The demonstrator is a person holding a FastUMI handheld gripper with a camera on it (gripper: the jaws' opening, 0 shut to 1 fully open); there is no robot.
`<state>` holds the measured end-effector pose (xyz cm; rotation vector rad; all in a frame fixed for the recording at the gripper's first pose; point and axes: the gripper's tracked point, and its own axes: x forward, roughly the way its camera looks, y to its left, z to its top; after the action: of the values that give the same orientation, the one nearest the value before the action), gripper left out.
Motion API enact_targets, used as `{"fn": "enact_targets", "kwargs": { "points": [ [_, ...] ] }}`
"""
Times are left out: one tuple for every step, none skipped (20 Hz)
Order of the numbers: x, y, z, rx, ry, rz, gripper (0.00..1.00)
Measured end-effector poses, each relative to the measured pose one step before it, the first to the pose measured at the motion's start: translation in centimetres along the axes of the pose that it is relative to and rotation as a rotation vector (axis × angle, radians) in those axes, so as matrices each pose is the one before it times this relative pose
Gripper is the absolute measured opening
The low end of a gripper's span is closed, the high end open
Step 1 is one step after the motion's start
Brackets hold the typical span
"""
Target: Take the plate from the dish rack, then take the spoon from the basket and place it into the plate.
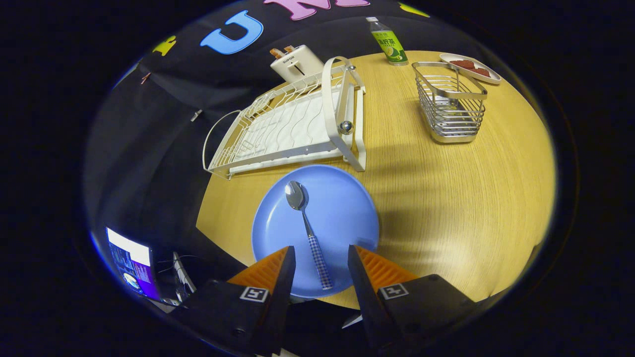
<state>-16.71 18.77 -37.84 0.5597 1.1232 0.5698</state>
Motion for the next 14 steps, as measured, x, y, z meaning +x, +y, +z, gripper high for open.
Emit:
{"fn": "enact_targets", "kwargs": {
  "points": [
    [-0.229,0.023,0.136,0.00279,-0.00572,-0.00034,0.70],
    [-0.141,-0.067,0.340,0.00447,-0.00688,-0.00053,0.84],
    [-0.270,0.002,0.374,0.00492,-0.00475,-0.00074,0.91],
    [-0.405,0.036,0.504,-0.00258,-0.01346,-0.00631,0.97],
    [-0.594,0.004,0.795,-0.01464,-0.02153,-0.00805,0.97],
    [-0.729,0.159,0.887,-0.01992,-0.02325,-0.00872,0.97],
    [-0.831,0.226,1.012,-0.02312,-0.02634,-0.00616,0.97],
    [-0.834,0.185,1.226,-0.02381,-0.03016,-0.00633,0.97],
    [-0.980,0.155,1.241,-0.02598,-0.03012,-0.01062,0.97],
    [-0.884,-0.026,1.492,-0.02864,-0.03217,-0.01343,0.97],
    [-0.983,-0.167,1.790,-0.03304,-0.03658,-0.02002,0.97],
    [-0.804,-0.350,1.726,-0.03376,-0.03832,-0.02313,0.97],
    [-0.872,-0.403,1.924,-0.03028,-0.04114,-0.02350,0.98],
    [-0.801,-0.501,1.916,-0.02457,-0.04046,-0.02318,0.98]
  ]
}}
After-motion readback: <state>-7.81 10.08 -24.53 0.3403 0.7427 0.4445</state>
